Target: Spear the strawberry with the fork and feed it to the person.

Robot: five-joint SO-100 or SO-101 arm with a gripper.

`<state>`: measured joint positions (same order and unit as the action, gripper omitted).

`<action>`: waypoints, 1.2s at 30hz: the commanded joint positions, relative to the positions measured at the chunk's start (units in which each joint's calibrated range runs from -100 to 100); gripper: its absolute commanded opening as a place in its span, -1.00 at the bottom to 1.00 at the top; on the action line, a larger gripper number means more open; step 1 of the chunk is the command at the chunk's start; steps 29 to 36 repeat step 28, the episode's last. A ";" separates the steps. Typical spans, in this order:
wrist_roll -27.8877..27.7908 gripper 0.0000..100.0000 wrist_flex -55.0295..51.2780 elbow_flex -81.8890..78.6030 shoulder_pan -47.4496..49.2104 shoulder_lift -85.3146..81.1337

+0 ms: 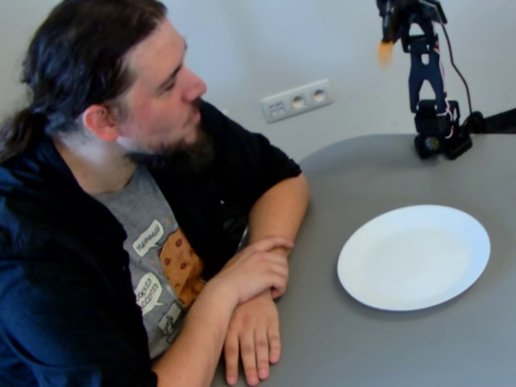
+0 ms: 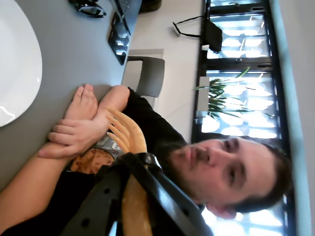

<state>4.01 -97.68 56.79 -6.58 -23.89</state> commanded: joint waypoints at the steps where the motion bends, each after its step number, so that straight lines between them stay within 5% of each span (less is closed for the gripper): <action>1: -0.50 -0.97 18.92 -49.22 0.02 -23.76; 5: -0.03 -0.97 51.12 -90.52 1.14 -41.46; 8: -0.03 -0.97 63.39 -106.84 3.52 -44.59; 36: -0.13 -0.97 65.48 -111.89 4.94 -45.53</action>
